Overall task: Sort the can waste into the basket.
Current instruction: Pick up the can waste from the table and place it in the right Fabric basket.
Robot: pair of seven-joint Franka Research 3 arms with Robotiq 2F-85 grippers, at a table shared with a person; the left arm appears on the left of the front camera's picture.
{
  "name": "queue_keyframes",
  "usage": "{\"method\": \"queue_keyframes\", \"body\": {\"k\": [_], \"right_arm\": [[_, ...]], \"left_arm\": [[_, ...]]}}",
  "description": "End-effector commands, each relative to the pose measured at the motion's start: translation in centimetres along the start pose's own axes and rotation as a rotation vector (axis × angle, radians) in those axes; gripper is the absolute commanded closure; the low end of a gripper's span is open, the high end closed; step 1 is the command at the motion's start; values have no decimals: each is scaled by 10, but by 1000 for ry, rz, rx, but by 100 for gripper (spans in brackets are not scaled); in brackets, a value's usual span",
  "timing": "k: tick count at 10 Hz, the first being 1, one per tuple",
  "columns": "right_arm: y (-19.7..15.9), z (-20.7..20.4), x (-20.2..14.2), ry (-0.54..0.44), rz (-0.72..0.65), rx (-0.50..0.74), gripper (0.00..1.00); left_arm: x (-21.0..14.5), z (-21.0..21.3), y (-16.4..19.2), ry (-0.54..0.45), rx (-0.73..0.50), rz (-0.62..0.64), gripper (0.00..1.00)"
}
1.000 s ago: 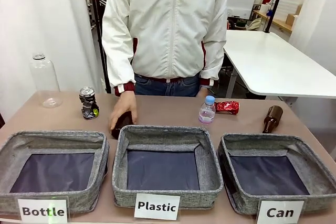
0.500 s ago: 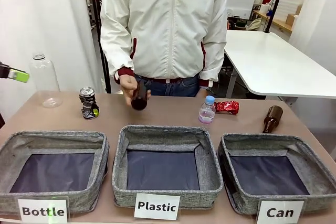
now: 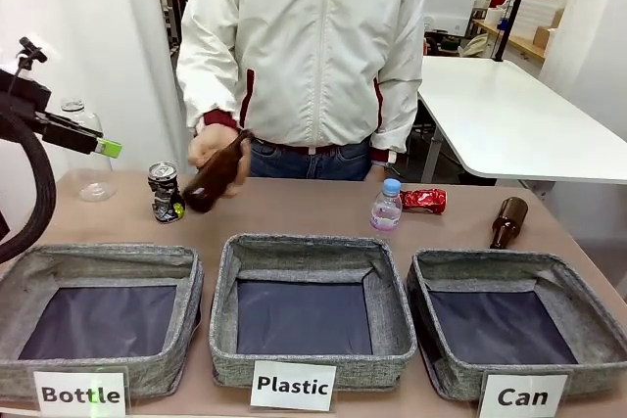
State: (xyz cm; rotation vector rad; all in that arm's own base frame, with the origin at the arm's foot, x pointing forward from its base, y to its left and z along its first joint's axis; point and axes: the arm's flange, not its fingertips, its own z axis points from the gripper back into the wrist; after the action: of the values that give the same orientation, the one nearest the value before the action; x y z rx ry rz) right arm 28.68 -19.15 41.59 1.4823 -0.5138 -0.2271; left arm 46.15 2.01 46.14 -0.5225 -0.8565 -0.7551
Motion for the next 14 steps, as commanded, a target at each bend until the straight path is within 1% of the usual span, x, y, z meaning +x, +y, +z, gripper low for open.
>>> {"method": "queue_keyframes", "body": {"k": [1,2,3,4,5,6,8,9,10,13,14], "right_arm": [[1,2,2,-1,25,12,0],[1,2,2,-1,25,12,0],[1,2,2,-1,25,12,0],[1,2,2,-1,25,12,0],[1,2,2,-1,25,12,0],[1,2,2,-1,25,12,0],[1,2,2,-1,25,12,0],[1,2,2,-1,25,12,0],[1,2,2,-1,25,12,0],[1,2,2,-1,25,12,0],[1,2,2,-1,25,12,0]], "left_arm": [[0,2,-2,-3,3,-2,0],[-1,17,-1,36,-53,-44,0],[-11,60,20,-60,-17,58,0],[-31,110,40,-169,26,126,0],[-60,154,53,-246,36,167,0],[-78,174,50,-266,12,154,0],[-101,186,50,-327,-18,121,0],[-110,192,53,-369,3,155,0],[-116,195,55,-385,4,173,0],[-115,193,60,-362,5,177,0],[-110,186,59,-335,-5,165,0]]}}
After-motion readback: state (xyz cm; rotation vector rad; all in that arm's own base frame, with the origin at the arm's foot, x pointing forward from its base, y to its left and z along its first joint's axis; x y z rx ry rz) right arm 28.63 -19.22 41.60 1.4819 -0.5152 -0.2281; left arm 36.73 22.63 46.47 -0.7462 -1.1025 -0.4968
